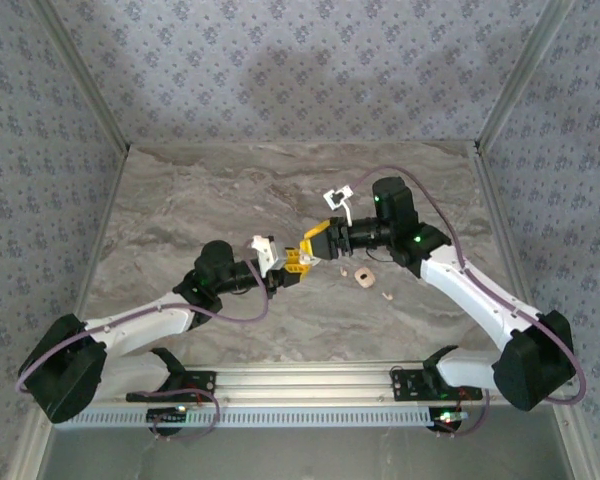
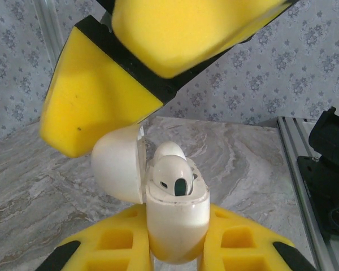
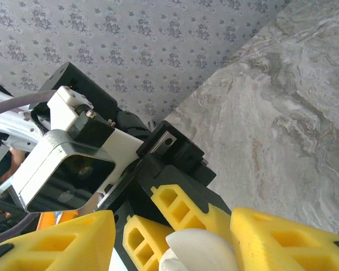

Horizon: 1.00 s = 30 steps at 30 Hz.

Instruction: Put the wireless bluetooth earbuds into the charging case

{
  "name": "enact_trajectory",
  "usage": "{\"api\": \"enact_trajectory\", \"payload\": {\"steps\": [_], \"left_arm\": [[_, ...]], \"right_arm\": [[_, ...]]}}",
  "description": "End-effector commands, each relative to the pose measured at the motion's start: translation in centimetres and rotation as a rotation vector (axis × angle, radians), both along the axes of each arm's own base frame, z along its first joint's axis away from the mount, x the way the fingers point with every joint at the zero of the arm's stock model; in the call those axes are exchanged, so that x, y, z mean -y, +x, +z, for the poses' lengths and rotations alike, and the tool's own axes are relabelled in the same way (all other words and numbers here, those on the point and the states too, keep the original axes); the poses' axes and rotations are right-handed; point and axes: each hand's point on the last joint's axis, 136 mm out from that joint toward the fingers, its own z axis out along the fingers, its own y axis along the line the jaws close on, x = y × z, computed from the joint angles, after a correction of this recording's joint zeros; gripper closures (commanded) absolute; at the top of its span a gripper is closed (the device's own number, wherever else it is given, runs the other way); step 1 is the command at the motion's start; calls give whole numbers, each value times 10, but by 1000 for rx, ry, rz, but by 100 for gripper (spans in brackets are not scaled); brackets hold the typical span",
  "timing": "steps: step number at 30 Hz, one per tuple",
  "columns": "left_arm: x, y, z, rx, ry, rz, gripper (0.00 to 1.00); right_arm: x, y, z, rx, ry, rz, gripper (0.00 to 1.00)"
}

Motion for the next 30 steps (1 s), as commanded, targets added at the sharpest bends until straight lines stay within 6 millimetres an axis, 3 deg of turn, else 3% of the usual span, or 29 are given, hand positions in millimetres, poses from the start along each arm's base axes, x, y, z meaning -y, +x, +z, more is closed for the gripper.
{"api": "enact_trajectory", "payload": {"steps": [1,18,22,30], "left_arm": [[0,1,26,67,-38,2,88],[-5,10,24,45,-32,61,88],[-9,23,16,-43,0,129,88],[-18,53,-20,-373,191,283,87]], "right_arm": [[-1,-17,8,0,9,80,45],[20,-29,7,4,-6,3,52],[35,-9,5,25,-33,-144,50],[86,44,-48,-106,-207,-551,51]]}}
